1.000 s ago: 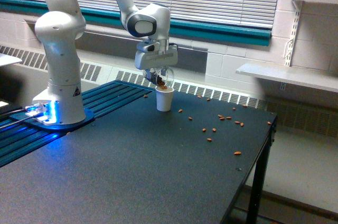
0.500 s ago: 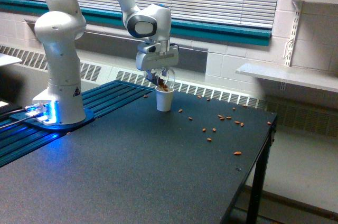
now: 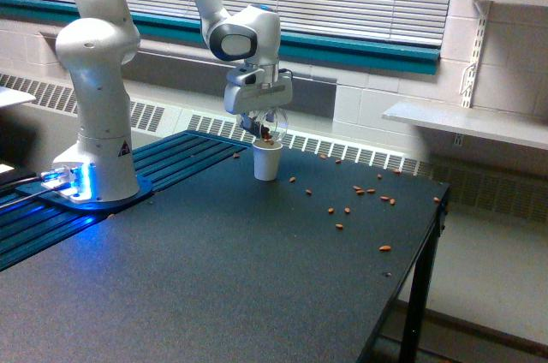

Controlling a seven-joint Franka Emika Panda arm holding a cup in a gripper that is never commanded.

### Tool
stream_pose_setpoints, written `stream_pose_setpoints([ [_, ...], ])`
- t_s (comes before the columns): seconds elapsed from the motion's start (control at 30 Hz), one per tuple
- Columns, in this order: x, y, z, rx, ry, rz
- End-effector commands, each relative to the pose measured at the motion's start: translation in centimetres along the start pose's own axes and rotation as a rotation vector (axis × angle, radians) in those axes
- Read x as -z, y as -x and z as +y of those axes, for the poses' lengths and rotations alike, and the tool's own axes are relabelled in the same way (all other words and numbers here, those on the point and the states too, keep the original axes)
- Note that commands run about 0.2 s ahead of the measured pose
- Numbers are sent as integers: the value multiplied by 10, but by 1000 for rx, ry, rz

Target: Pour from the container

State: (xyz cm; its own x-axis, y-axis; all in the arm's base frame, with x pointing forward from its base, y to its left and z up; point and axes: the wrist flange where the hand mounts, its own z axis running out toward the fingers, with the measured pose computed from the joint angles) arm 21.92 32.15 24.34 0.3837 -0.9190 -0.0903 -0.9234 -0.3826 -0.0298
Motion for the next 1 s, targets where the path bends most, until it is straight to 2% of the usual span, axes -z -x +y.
stream_pose_setpoints([
  [0.03, 1, 3, -4, 17, -11, -6],
  [1.0, 4, 24, -5, 7, -47, -15],
])
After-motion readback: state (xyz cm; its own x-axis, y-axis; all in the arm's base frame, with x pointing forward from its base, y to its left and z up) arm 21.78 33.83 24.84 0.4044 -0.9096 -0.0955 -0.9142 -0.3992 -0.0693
